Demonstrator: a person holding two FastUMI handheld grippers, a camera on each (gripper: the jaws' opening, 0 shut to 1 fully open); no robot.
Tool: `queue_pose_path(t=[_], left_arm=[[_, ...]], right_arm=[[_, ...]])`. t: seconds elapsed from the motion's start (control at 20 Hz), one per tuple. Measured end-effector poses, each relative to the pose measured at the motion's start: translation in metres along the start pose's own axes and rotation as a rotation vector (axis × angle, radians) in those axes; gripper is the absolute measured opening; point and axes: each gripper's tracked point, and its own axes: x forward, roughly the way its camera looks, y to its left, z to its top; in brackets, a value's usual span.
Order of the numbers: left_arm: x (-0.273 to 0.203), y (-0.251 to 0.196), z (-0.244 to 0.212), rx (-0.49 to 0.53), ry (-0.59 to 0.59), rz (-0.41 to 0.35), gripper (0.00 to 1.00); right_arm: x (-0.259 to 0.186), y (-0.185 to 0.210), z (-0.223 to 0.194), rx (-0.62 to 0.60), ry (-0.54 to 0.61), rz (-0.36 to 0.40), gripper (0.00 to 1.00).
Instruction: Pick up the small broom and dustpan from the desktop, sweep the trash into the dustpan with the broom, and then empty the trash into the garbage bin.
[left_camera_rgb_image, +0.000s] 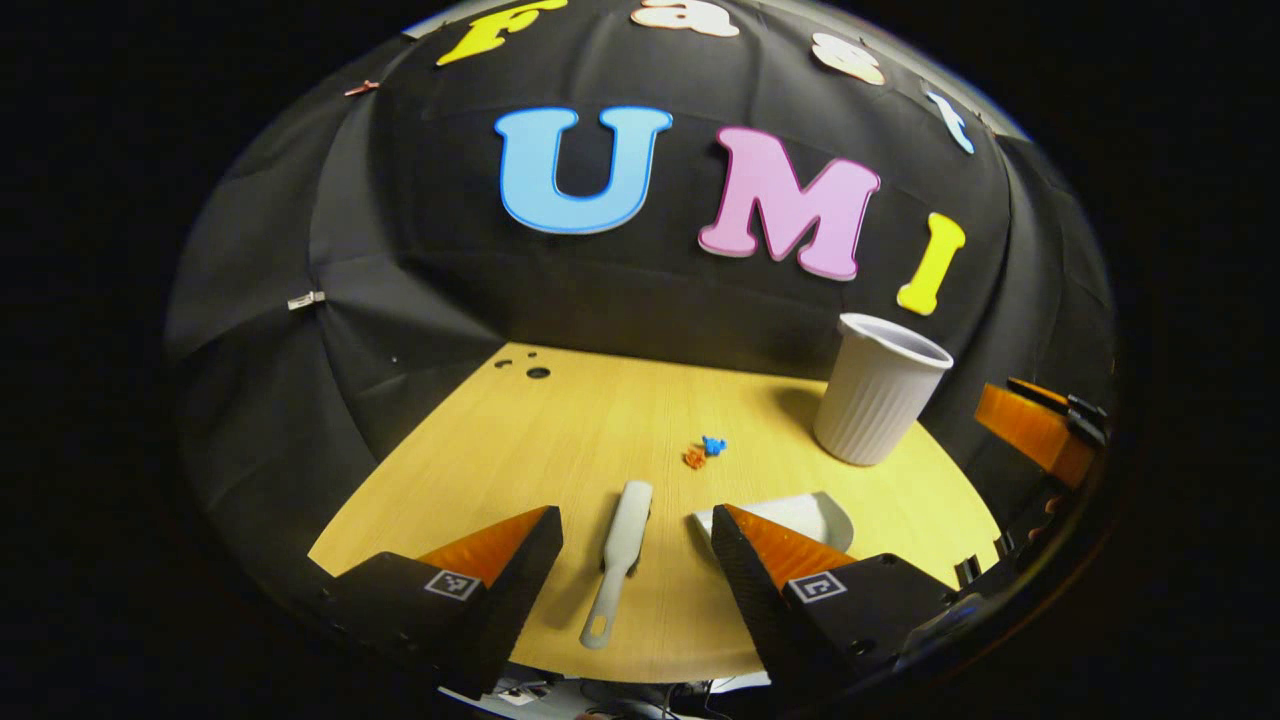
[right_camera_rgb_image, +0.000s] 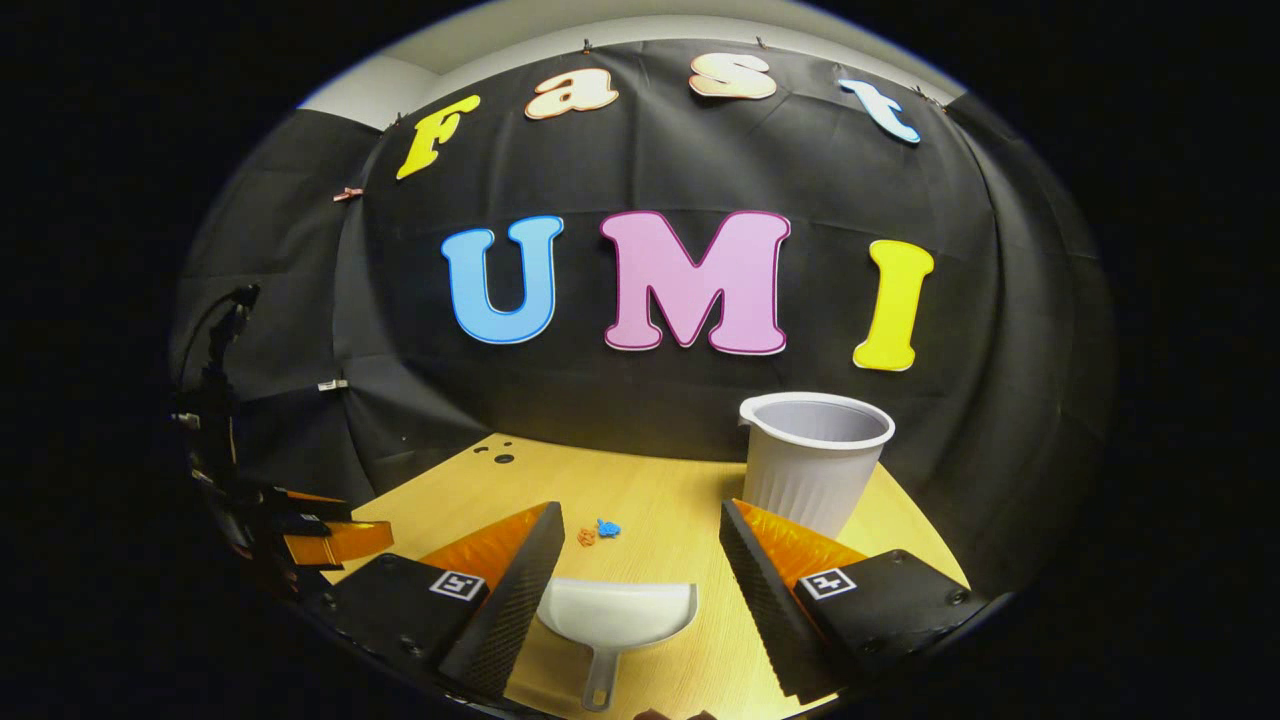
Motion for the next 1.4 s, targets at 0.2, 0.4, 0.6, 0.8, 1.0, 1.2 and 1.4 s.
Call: queue_pose_path(t=[0.2,0.4,0.6,0.8,1.0,1.2,1.4], left_arm=[[0.042,0.014,-0.052,-0.029,0.222,0.002,0.96],[0.070,0.025,-0.096,-0.013,0.418,0.022,0.96],[0.094,0.026,-0.125,0.022,0.559,0.034,0.96],[0.112,0.029,-0.135,0.117,0.629,0.045,0.95],[0.132,0.025,-0.147,0.168,0.693,0.048,0.94],[0.145,0.020,-0.157,0.140,0.740,0.054,0.92],[0.149,0.017,-0.157,0.118,0.736,0.053,0.80]], right_arm=[[0.007,-0.003,-0.024,0.023,0.065,0.000,0.98],[0.011,-0.010,-0.044,0.024,0.107,-0.006,0.98],[0.014,-0.019,-0.065,0.042,0.151,-0.005,0.98],[0.014,-0.023,-0.093,0.083,0.218,0.003,0.97],[0.014,-0.024,-0.109,0.106,0.262,0.022,0.98],[0.013,-0.023,-0.125,0.109,0.315,0.052,0.99],[0.011,-0.016,-0.153,0.118,0.444,0.102,0.99]])
